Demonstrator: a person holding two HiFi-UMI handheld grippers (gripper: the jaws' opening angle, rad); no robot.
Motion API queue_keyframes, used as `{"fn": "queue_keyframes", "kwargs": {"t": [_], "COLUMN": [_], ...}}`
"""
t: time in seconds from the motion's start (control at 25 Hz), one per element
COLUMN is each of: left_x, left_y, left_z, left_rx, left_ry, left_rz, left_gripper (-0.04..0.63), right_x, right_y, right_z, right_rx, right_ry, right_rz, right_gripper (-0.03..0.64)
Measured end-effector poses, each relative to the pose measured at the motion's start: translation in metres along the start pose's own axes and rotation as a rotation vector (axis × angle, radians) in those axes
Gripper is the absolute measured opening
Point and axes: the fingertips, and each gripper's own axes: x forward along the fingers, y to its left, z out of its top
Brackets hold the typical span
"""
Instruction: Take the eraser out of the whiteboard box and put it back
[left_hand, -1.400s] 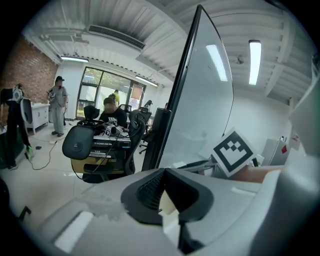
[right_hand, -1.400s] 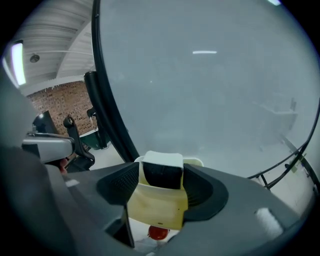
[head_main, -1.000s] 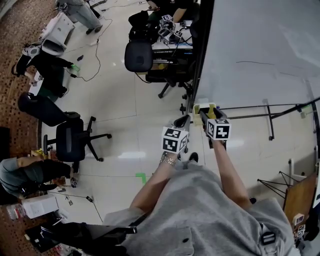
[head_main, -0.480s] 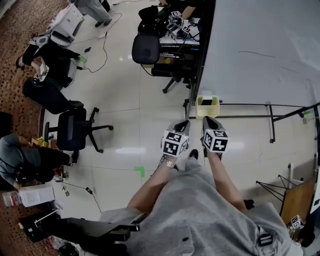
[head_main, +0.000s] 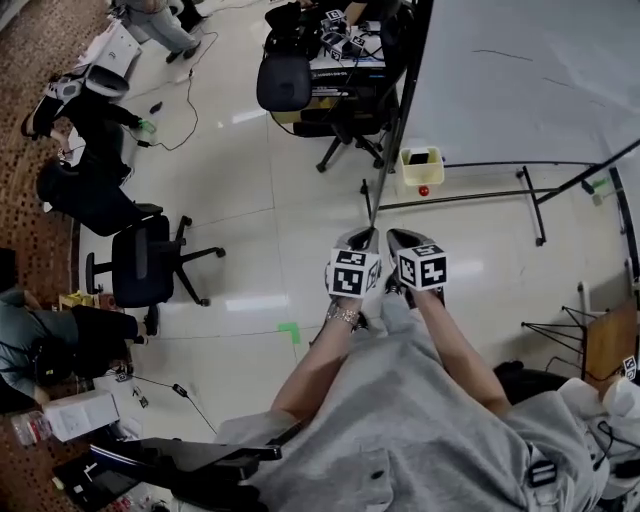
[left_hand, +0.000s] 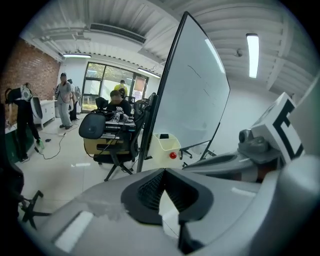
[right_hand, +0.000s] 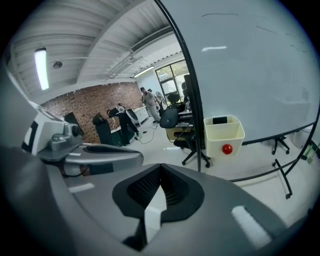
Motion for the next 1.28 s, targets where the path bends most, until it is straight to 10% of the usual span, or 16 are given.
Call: {"fn": "queue_keyframes", "kwargs": {"t": [1.28], "left_x": [0.007], "left_y": [-0.052], "left_z": [0.027], "left_rx": [0.125], "left_ry": [-0.009], "left_rz": [0.053], "left_gripper": [0.005], "right_x": [-0.036], "right_y": [-0.006], "right_z": [0.0], "right_rx": [-0.009], "right_ry": [0.0], "right_rz": [0.027], "right_gripper": [0.003]}}
